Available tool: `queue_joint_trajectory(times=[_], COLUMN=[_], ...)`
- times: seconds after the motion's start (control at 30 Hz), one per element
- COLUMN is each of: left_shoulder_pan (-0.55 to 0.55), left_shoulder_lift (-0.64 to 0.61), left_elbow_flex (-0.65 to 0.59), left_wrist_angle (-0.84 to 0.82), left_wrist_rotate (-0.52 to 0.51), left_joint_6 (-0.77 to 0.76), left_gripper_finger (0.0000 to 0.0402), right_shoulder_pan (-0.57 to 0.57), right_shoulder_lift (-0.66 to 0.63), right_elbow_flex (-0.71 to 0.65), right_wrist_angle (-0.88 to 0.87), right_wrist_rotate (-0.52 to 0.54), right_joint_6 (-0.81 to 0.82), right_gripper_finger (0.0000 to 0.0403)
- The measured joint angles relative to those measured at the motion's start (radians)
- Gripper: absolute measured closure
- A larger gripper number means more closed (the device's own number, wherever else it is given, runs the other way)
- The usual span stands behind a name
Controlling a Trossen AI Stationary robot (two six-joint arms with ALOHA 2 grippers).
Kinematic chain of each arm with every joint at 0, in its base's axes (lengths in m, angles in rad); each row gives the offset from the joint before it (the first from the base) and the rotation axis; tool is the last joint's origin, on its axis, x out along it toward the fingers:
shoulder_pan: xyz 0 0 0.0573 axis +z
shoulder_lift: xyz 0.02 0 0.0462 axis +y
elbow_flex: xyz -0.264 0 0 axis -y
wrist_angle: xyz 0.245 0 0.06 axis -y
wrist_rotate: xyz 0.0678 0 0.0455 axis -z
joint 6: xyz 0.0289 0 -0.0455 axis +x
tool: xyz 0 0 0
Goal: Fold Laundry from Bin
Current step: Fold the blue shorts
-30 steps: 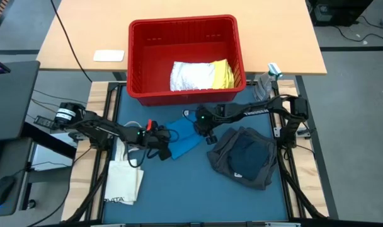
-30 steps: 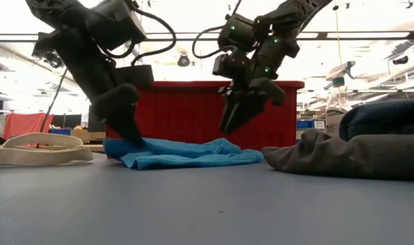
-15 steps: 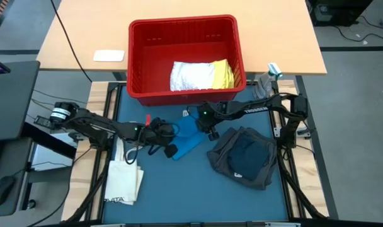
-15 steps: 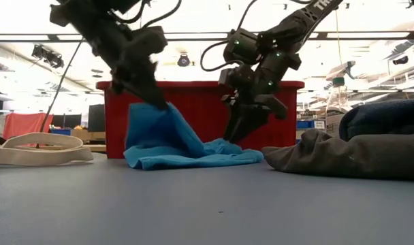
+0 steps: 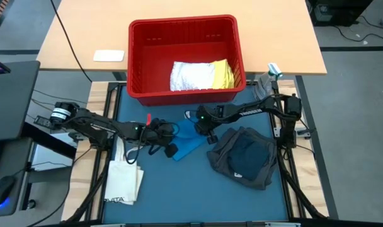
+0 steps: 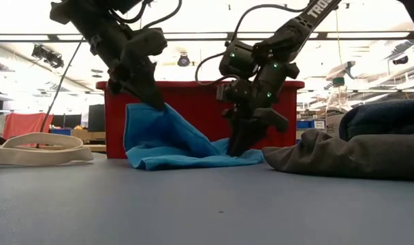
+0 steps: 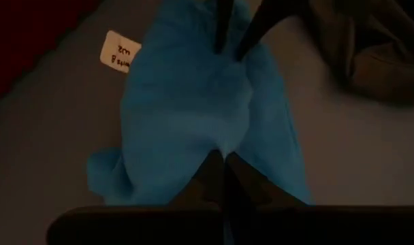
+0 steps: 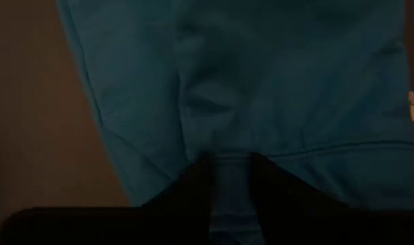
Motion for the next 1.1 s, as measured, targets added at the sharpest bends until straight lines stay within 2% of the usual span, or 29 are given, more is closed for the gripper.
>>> queue_joint_trajectory(times=[0.13,0.2,0.33,0.47,0.57,0.67,0.73,0.83,0.93,1.0,1.1], left_shoulder_pan=[0.0,0.0,0.0,-0.002,0.005,0.02,0.032,0.048,0.055,0.057,0.057], left_shoulder_lift=[0.0,0.0,-0.013,-0.044,-0.068,-0.08,-0.087,-0.09,-0.094,-0.097,-0.117], left_elbow_flex=[0.0,0.0,-0.001,-0.001,-0.001,-0.001,-0.001,-0.001,0.0,0.0,0.0], left_wrist_angle=[-0.035,-0.074,-0.141,-0.132,-0.125,-0.111,-0.101,-0.074,-0.018,0.005,0.021], left_wrist_rotate=[0.001,0.001,0.004,0.007,0.007,0.007,0.007,0.007,0.007,0.007,0.006], left_joint_6=[0.0,0.0,-0.044,-0.051,-0.051,-0.049,-0.049,-0.064,-0.075,-0.076,-0.087], left_gripper_finger=[0.0399,0.0399,0.0399,0.0399,0.0399,0.0399,0.0399,0.0399,0.0399,0.0399,0.0399], right_shoulder_pan=[-0.003,-0.004,0.005,0.018,0.012,0.001,0.004,0.018,0.029,0.032,0.033], right_shoulder_lift=[0.0,-0.011,-0.078,-0.162,-0.208,-0.214,-0.194,-0.144,-0.088,-0.059,-0.032], right_elbow_flex=[0.0,0.0,0.059,0.093,0.094,0.089,0.077,0.071,0.069,0.069,0.069], right_wrist_angle=[-0.011,-0.035,-0.204,-0.237,-0.222,-0.218,-0.213,-0.168,-0.119,-0.103,-0.105], right_wrist_rotate=[0.003,0.025,0.03,0.023,-0.03,-0.138,-0.172,-0.122,-0.012,0.016,0.017], right_joint_6=[0.007,0.044,0.104,0.122,0.099,0.051,0.032,0.025,0.067,0.089,0.13], right_gripper_finger=[0.0386,0.0393,0.0397,0.0392,0.0361,0.0309,0.0268,0.0204,0.016,0.0149,0.0157])
